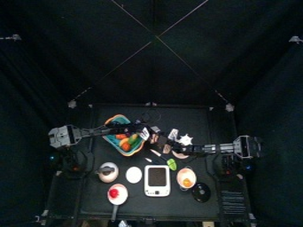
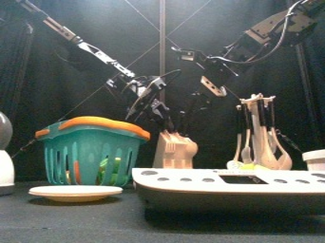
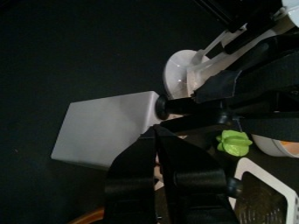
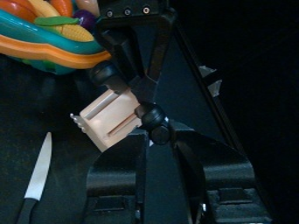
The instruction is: Pull sharpener out
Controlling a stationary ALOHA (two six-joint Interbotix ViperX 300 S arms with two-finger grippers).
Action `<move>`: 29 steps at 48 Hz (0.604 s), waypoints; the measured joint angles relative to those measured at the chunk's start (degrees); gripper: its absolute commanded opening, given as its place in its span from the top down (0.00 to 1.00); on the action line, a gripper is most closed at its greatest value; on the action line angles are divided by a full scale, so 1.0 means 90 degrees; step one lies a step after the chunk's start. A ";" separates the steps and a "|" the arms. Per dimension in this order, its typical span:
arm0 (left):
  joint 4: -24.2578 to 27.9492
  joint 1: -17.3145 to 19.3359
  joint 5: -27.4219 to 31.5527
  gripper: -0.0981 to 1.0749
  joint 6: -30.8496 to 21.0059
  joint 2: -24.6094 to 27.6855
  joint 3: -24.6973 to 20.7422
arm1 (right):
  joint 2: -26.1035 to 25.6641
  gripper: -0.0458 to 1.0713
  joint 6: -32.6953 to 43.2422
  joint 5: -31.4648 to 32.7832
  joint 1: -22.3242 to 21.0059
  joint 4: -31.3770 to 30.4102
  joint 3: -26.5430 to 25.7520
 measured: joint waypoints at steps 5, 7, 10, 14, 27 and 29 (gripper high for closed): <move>-0.0010 0.0000 0.0000 0.61 0.0000 0.0010 0.0000 | 0.0000 0.45 0.0000 0.0020 0.0010 0.0000 -0.0020; 0.0000 0.0010 0.0000 0.61 0.0000 0.0010 0.0000 | 0.0000 0.46 0.0010 0.0029 0.0000 0.0010 -0.0020; 0.0000 0.0010 0.0000 0.61 0.0000 0.0020 0.0000 | -0.0010 0.48 0.0000 0.0029 0.0010 0.0010 -0.0029; 0.0000 0.0020 0.0000 0.61 0.0000 0.0020 0.0000 | -0.0010 0.52 0.0010 0.0029 0.0010 0.0010 -0.0029; 0.0000 0.0020 0.0000 0.61 0.0000 0.0020 0.0000 | -0.0029 0.55 0.0000 0.0029 0.0010 0.0020 -0.0039; 0.0000 0.0020 0.0000 0.61 0.0000 0.0020 0.0000 | -0.0049 0.55 0.0000 0.0029 0.0010 0.0020 -0.0039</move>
